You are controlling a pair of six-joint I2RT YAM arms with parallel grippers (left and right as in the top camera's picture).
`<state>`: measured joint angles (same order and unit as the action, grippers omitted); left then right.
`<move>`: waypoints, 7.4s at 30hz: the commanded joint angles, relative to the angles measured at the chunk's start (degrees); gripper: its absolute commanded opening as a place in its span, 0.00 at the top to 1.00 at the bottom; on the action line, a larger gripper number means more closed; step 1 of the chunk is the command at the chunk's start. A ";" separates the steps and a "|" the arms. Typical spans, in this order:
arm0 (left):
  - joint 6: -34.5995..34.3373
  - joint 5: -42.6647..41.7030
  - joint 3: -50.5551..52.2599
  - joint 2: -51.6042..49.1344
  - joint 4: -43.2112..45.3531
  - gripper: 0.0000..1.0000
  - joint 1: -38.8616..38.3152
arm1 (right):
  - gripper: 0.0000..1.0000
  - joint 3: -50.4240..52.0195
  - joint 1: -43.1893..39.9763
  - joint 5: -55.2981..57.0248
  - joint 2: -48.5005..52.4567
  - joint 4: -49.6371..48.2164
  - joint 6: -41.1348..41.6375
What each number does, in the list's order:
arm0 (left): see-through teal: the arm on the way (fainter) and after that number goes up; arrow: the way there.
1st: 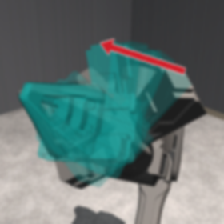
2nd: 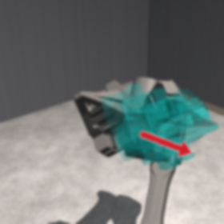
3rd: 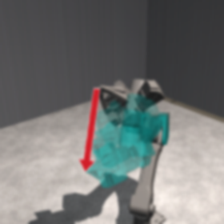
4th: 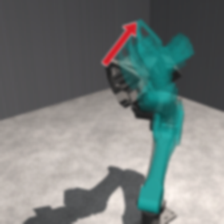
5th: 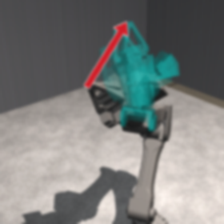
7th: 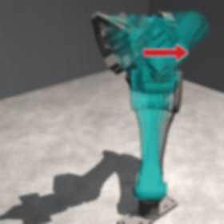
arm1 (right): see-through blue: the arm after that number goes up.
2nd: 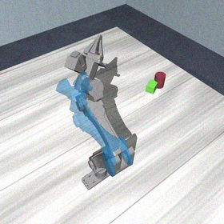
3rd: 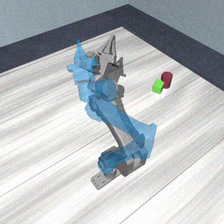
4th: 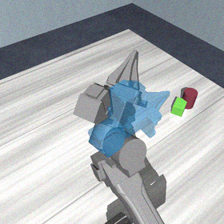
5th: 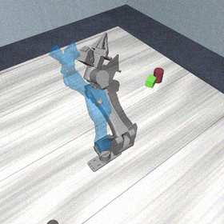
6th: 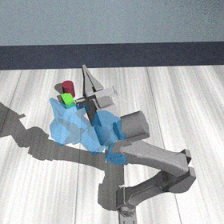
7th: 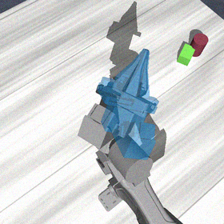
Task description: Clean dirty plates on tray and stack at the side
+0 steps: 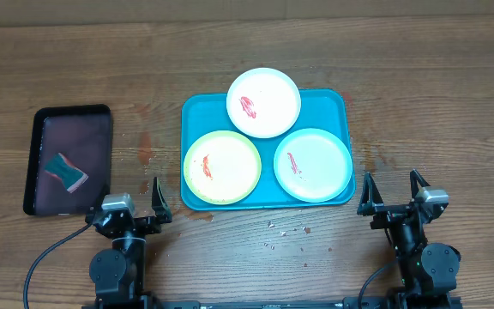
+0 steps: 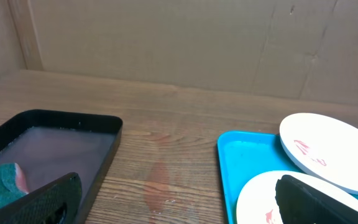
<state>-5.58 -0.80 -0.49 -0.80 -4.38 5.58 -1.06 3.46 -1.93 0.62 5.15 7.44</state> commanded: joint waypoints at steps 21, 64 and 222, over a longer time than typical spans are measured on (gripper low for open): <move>-0.20 0.76 0.22 0.55 -0.07 0.00 -0.39 | 0.00 0.59 0.28 0.57 -0.46 -0.37 -0.22; -0.20 0.76 0.22 0.55 -0.07 0.00 -0.39 | 0.00 0.59 0.28 0.57 -0.46 -0.37 -0.22; -13.27 -4.59 -77.02 -117.07 -44.54 0.96 29.11 | 0.00 0.59 0.28 0.57 -0.46 -0.37 -0.22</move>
<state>-18.96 -3.09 -79.09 -116.88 -49.41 35.35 -1.06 3.46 -1.91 0.62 5.13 7.46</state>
